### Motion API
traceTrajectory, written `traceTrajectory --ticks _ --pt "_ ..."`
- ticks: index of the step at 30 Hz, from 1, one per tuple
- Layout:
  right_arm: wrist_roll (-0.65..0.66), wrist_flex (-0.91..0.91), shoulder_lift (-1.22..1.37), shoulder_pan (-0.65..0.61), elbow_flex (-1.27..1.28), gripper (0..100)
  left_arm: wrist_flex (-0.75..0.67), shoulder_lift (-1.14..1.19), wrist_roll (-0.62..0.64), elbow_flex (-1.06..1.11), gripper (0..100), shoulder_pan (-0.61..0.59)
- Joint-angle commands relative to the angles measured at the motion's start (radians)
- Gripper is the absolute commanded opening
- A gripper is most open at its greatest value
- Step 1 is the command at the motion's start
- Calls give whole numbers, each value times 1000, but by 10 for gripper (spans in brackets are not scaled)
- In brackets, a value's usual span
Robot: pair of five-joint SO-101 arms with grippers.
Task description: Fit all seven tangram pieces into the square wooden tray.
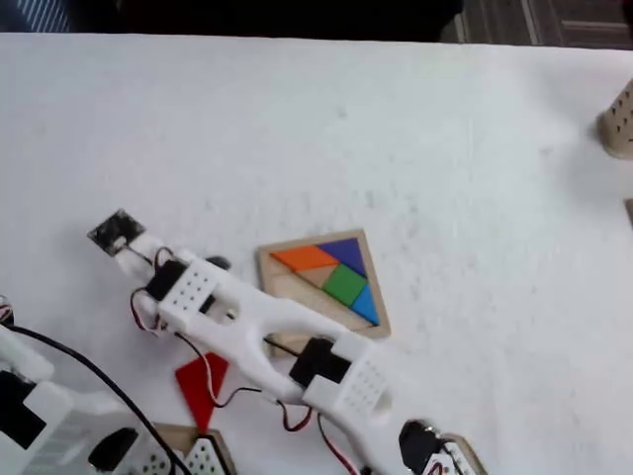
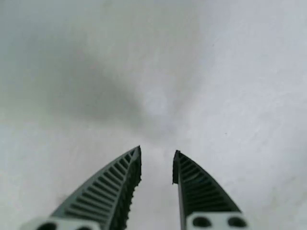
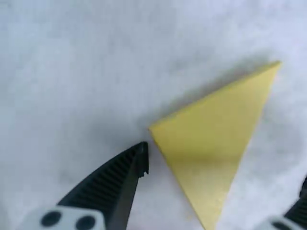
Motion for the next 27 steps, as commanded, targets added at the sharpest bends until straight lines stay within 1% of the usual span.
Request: traceTrajectory --ticks 1,7,10,13,15,21,27 --pt "-34 -31 -12 -2 -40 466 -23 -22 -12 -5 24 24" --pt "-37 -58 -21 -4 -48 465 -23 -22 -12 -6 24 24" --pt "-43 -28 -24 -7 -109 465 -23 -22 -12 -6 24 24" --pt "-120 -5 -18 -4 -141 465 -23 -22 -12 -6 24 24" --pt "-144 -1 -5 -4 -146 465 -23 -22 -12 -6 24 24" --pt "-150 -1 33 -2 -143 465 -23 -22 -12 -6 24 24" --pt "-149 36 62 -2 -149 457 -23 -22 -12 -6 24 24"
